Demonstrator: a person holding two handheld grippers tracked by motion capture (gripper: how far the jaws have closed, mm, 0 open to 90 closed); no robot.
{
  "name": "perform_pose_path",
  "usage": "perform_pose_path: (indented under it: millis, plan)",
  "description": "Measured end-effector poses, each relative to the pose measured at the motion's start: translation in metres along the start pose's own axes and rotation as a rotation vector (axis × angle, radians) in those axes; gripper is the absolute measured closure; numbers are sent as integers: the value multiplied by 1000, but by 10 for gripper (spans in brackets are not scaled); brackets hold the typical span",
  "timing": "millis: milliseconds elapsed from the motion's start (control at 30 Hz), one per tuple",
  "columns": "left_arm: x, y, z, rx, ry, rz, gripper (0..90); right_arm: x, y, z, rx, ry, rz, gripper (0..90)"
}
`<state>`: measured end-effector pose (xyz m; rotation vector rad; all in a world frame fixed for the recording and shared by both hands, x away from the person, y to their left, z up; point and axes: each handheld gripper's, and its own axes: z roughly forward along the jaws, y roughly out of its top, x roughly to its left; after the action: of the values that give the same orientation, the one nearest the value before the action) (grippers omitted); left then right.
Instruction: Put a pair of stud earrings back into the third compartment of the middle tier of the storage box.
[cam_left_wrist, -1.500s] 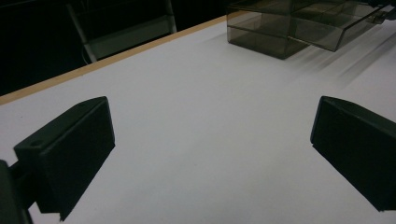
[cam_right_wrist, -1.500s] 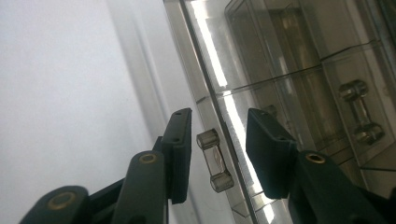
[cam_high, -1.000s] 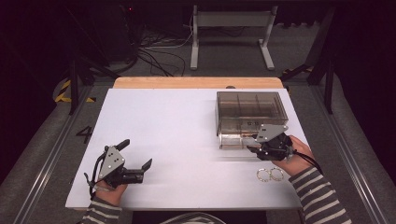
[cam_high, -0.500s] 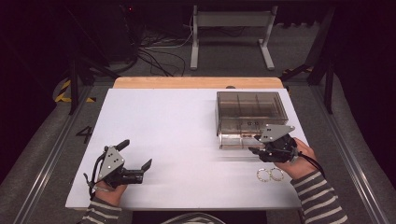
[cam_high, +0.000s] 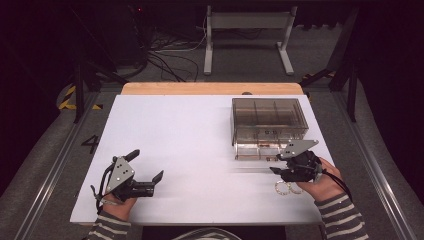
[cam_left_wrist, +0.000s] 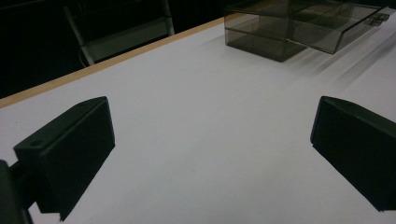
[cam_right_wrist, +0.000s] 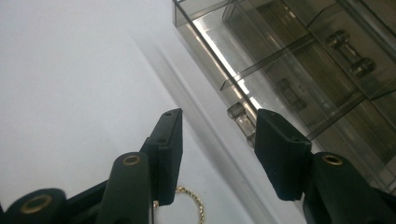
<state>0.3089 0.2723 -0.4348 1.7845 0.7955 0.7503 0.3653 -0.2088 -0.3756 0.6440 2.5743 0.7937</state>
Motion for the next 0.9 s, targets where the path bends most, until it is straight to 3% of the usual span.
perform_pose_path:
  millis: [400, 900]
  plan:
    - [-1, 0, 0, 3, -1, 2, 4, 10, -20, 2, 37, 41, 52, 519]
    - [-1, 0, 0, 5, -1, 1, 4, 17, -37, 6, 91, 79, 75, 515]
